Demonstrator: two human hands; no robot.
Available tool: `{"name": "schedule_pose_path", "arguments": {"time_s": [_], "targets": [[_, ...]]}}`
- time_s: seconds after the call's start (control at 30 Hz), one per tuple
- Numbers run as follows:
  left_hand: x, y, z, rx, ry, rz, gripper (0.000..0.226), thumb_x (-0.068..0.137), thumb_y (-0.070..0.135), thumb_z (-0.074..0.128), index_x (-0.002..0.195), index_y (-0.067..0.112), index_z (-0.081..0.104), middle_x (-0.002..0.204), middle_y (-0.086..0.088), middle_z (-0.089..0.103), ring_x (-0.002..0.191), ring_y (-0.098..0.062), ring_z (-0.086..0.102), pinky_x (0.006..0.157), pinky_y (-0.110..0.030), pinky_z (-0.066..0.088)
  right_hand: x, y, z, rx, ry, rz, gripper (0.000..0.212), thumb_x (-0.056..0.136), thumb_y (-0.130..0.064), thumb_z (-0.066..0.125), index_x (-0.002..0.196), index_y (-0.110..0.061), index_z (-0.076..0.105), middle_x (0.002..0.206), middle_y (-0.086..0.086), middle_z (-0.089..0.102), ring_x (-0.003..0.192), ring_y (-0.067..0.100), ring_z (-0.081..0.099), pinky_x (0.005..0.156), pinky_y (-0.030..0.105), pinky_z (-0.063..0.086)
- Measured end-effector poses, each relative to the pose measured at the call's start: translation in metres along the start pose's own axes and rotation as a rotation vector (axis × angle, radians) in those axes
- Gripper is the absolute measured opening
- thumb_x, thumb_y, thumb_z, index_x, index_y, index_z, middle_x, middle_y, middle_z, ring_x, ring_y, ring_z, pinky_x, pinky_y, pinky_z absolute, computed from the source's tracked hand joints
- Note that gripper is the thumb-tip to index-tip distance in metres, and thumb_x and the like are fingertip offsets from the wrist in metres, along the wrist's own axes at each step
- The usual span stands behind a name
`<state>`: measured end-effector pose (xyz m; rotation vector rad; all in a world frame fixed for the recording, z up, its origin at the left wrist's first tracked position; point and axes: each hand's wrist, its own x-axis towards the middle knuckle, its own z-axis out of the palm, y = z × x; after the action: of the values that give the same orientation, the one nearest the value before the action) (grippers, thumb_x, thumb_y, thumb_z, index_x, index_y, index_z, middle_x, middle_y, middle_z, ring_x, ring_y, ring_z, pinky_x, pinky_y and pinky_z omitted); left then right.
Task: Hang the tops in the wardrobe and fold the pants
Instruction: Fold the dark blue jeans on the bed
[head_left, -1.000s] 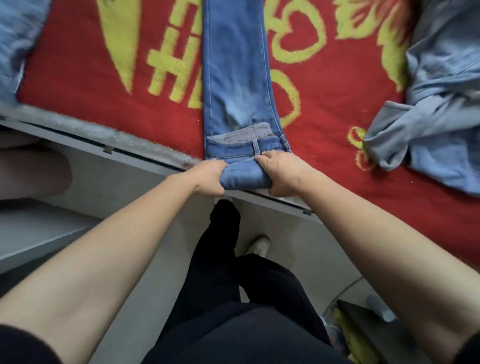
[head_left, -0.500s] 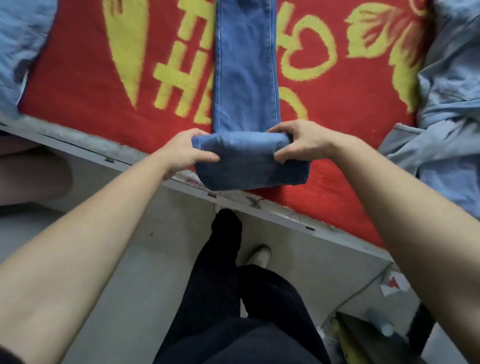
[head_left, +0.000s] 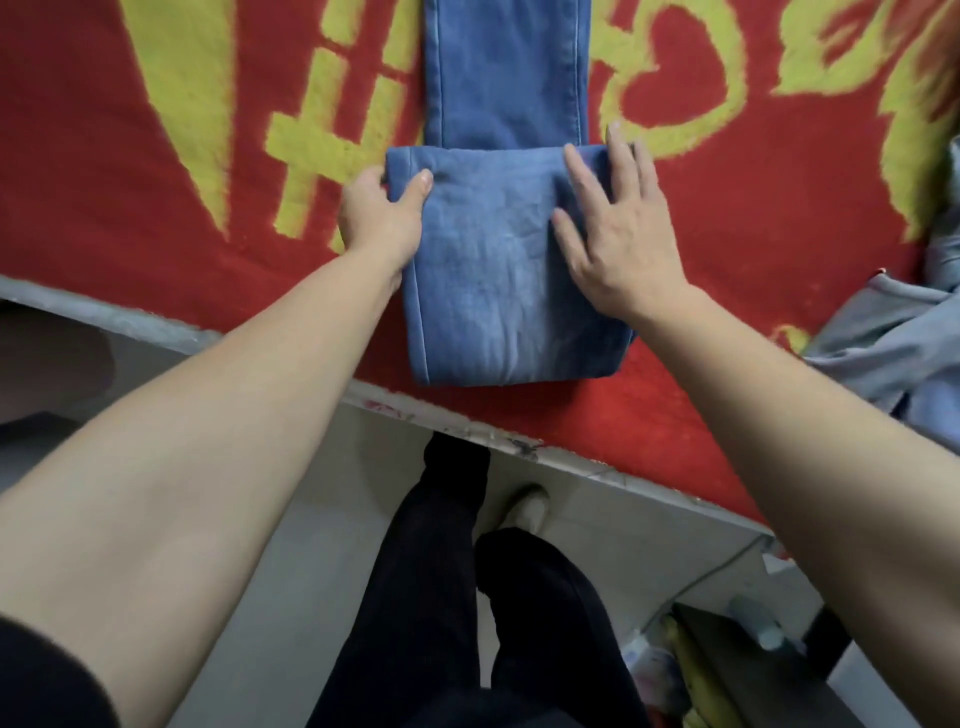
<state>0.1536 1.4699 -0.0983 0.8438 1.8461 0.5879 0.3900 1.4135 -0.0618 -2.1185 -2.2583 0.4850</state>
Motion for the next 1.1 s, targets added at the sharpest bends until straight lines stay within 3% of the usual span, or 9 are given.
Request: {"name": "schedule_pose_path", "arguments": {"time_s": [0.1, 0.2, 0.47, 0.53, 0.6, 0.7, 0.77, 0.83, 1.1], "targets": [[0.020, -0.002, 0.008, 0.010, 0.015, -0.011, 0.036, 0.062, 0.055, 0.069, 0.083, 0.026, 0.065, 0.089, 0.003, 0.074, 0.085, -0.016, 0.071, 0.082, -0.041, 0.057, 0.002, -0.004, 0.015, -0.081, -0.092, 0.050, 0.066, 0.101, -0.057, 0.031, 0.156, -0.020, 0.027, 0.161, 0.027, 0.008, 0.147, 0.050, 0.008, 0.120, 0.055, 0.013], [0.036, -0.005, 0.020, 0.064, 0.041, 0.006, 0.033, 0.072, 0.049, 0.071, 0.087, 0.021, 0.062, 0.090, 0.000, 0.072, 0.080, -0.015, 0.066, 0.081, -0.042, 0.056, 0.021, -0.001, 0.032, -0.075, -0.185, 0.126, 0.069, 0.099, -0.061, 0.026, 0.159, -0.029, 0.011, 0.164, 0.019, -0.008, 0.149, 0.045, -0.006, 0.121, 0.054, 0.007], [0.063, -0.006, 0.026, 0.253, 0.047, 0.100, 0.039, 0.081, 0.048, 0.067, 0.095, 0.013, 0.060, 0.093, -0.001, 0.066, 0.080, -0.014, 0.058, 0.078, -0.032, 0.048, 0.048, 0.004, 0.046, -0.097, -0.285, 0.170, 0.072, 0.098, -0.064, 0.021, 0.158, -0.030, -0.001, 0.162, 0.019, -0.017, 0.147, 0.046, -0.014, 0.119, 0.055, 0.003], [0.059, 0.001, 0.026, 0.317, 0.025, 0.096, 0.042, 0.084, 0.049, 0.064, 0.103, 0.012, 0.059, 0.100, -0.003, 0.067, 0.091, -0.023, 0.062, 0.082, -0.036, 0.047, 0.051, 0.005, 0.041, -0.087, -0.330, 0.173, 0.073, 0.097, -0.066, 0.019, 0.157, -0.032, -0.004, 0.162, 0.017, -0.021, 0.147, 0.045, -0.018, 0.119, 0.055, 0.004], [0.046, 0.011, 0.030, 0.523, 0.078, 0.107, 0.050, 0.091, 0.047, 0.057, 0.126, 0.011, 0.052, 0.122, -0.010, 0.060, 0.110, -0.032, 0.057, 0.089, -0.038, 0.042, 0.051, 0.007, 0.039, -0.053, -0.316, 0.159, 0.073, 0.097, -0.065, 0.021, 0.158, -0.032, -0.002, 0.162, 0.016, -0.019, 0.147, 0.045, -0.016, 0.119, 0.054, 0.005], [0.012, 0.013, 0.036, 0.841, 0.250, 0.446, 0.064, 0.097, 0.045, 0.044, 0.151, 0.015, 0.030, 0.153, -0.016, 0.031, 0.136, -0.034, 0.037, 0.107, -0.042, 0.032, 0.037, 0.010, 0.042, -0.033, -0.188, 0.126, 0.071, 0.098, -0.063, 0.026, 0.158, -0.030, 0.009, 0.164, 0.017, -0.008, 0.149, 0.045, -0.006, 0.120, 0.051, 0.007], [0.000, -0.002, 0.039, 0.984, 0.053, 0.635, 0.067, 0.099, 0.053, 0.031, 0.155, 0.021, 0.019, 0.162, -0.014, 0.013, 0.148, -0.032, 0.015, 0.115, -0.048, 0.021, 0.033, 0.011, 0.047, -0.035, -0.129, 0.111, 0.070, 0.098, -0.062, 0.029, 0.158, -0.029, 0.013, 0.164, 0.019, -0.004, 0.149, 0.046, -0.002, 0.120, 0.052, 0.009], [0.005, -0.015, 0.042, 1.120, -0.079, 0.611, 0.070, 0.098, 0.059, 0.021, 0.156, 0.023, 0.008, 0.164, -0.012, 0.001, 0.150, -0.031, 0.001, 0.117, -0.056, 0.015, 0.035, 0.010, 0.051, -0.030, -0.105, 0.098, 0.070, 0.098, -0.061, 0.032, 0.158, -0.029, 0.015, 0.164, 0.020, -0.001, 0.148, 0.047, 0.001, 0.119, 0.054, 0.013], [0.021, -0.011, 0.051, 1.219, -0.168, 0.509, 0.073, 0.097, 0.061, 0.015, 0.155, 0.024, -0.010, 0.162, -0.010, -0.017, 0.149, -0.031, -0.015, 0.116, -0.061, 0.007, 0.040, 0.015, 0.061, 0.008, -0.078, 0.103, 0.071, 0.096, -0.061, 0.036, 0.157, -0.029, 0.021, 0.165, 0.017, 0.003, 0.148, 0.046, 0.006, 0.114, 0.056, 0.019]]}}
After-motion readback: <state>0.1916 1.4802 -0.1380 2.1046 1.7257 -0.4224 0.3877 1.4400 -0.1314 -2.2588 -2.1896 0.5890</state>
